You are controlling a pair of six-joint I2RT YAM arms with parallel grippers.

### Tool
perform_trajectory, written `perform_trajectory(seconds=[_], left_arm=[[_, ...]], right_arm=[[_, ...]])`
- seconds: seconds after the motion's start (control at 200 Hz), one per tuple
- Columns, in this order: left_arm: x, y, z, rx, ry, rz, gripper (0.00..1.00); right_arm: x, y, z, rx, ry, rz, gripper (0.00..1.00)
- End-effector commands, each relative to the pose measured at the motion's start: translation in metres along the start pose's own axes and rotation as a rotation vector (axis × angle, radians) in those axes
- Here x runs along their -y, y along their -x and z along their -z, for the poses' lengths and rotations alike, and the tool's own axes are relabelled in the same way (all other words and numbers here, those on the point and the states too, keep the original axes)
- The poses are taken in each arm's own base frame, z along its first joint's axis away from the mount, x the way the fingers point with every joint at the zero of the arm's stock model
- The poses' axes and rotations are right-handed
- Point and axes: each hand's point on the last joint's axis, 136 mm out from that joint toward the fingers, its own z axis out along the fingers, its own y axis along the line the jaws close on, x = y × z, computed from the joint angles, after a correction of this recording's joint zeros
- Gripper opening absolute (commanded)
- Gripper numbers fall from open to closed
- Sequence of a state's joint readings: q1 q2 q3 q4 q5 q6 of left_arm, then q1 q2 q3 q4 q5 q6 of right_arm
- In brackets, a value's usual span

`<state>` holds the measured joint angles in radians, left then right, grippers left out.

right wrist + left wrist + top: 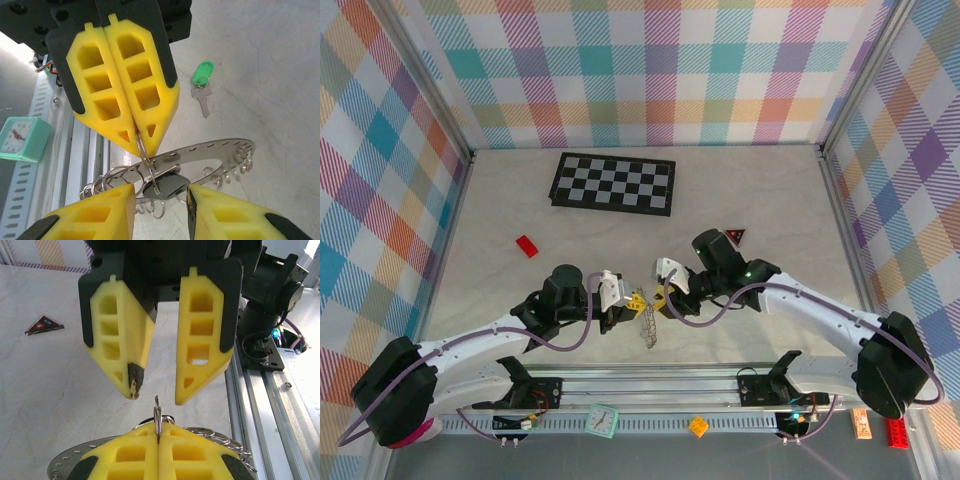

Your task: Put the keys on the keyring

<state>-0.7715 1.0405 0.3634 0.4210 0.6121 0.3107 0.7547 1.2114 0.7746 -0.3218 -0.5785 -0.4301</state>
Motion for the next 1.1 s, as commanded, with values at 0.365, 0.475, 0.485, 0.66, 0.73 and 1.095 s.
perform_trajectory(seconds=[0.365, 0.475, 0.485, 0.66, 0.73, 1.095], left_arm=[[0.003, 0.014, 0.002, 0.056, -0.008, -0.044, 0.00], [0.004, 0.017, 0.002, 0.066, -0.010, -0.050, 0.00], [0.004, 0.017, 0.002, 0.067, -0.010, -0.049, 0.00], [0.004, 0.024, 0.003, 0.093, -0.014, -0.052, 0.00], [0.004, 0.024, 0.003, 0.098, -0.010, -0.052, 0.00], [0.000, 0.026, 0.002, 0.165, 0.010, -0.010, 0.00]], right_arm=[[-0.009, 0.017, 0.003, 0.056, 0.054, 0.042, 0.01], [-0.004, 0.010, -0.001, 0.030, 0.040, 0.033, 0.00], [-0.003, 0.009, -0.001, 0.025, 0.037, 0.031, 0.00], [0.005, -0.004, -0.011, -0.037, 0.034, -0.011, 0.00], [0.003, 0.002, -0.009, -0.011, 0.036, 0.001, 0.00], [-0.007, 0.019, 0.004, 0.114, 0.017, 0.069, 0.31]])
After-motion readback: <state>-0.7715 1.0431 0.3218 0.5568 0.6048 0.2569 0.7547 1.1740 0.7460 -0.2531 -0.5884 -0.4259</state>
